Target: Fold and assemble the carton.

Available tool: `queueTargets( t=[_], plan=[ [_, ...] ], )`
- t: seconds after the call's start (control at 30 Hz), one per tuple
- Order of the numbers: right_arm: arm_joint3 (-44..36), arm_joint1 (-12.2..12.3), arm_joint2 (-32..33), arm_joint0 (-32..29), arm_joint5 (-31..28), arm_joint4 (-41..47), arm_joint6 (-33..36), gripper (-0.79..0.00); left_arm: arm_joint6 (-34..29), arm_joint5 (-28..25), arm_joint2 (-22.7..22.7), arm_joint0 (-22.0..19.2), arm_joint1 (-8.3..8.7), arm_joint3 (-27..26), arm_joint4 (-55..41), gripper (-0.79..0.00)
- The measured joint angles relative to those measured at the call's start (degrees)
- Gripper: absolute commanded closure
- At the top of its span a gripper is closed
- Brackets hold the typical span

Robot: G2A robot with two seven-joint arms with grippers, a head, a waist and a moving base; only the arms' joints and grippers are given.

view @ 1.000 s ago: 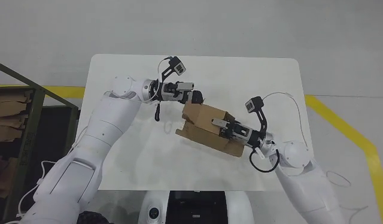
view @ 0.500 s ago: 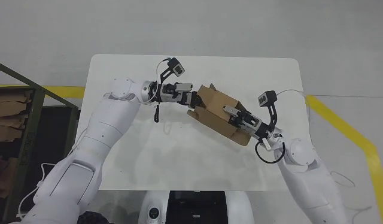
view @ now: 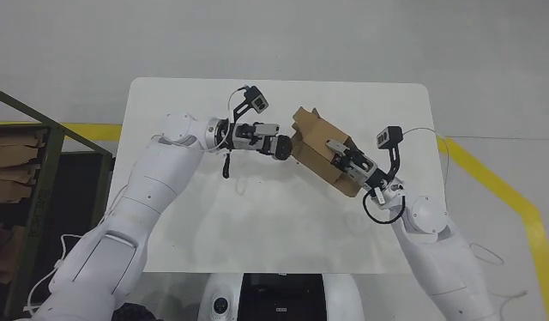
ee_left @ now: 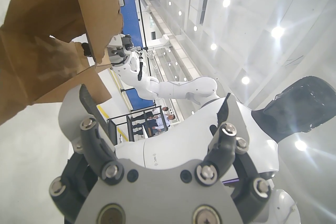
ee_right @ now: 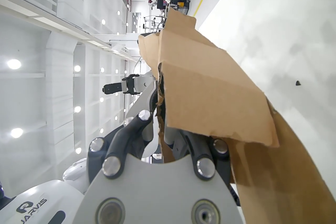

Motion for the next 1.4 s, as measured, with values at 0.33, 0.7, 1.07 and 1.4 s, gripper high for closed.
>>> queueTargets(
  t=[0.33,0.7,1.07,1.4],
  plan=[
    [-1.46,-0.59,-1.70,-0.23,0.79,-0.26,-3.61,0.000,-0.07,0.07,1.29,-0.76,-0.65,0.71,0.17,-0.785],
    [-5.18,-0.64,-2.14,-2.59,0.75,-1.09,-3.18,0.000,-0.12,0.12,1.63,-1.28,-1.01,1.85,0.32,-0.785],
    [-5.52,-0.85,-3.20,-2.82,1.17,-2.50,-3.30,0.000,-0.22,0.22,1.24,-1.27,-1.10,2.14,0.31,-0.785],
    [-4.32,-0.71,-0.08,-2.33,0.64,-1.12,-4.21,0.000,-0.29,0.30,0.01,-0.91,-0.83,2.66,0.31,-0.785]
  ],
)
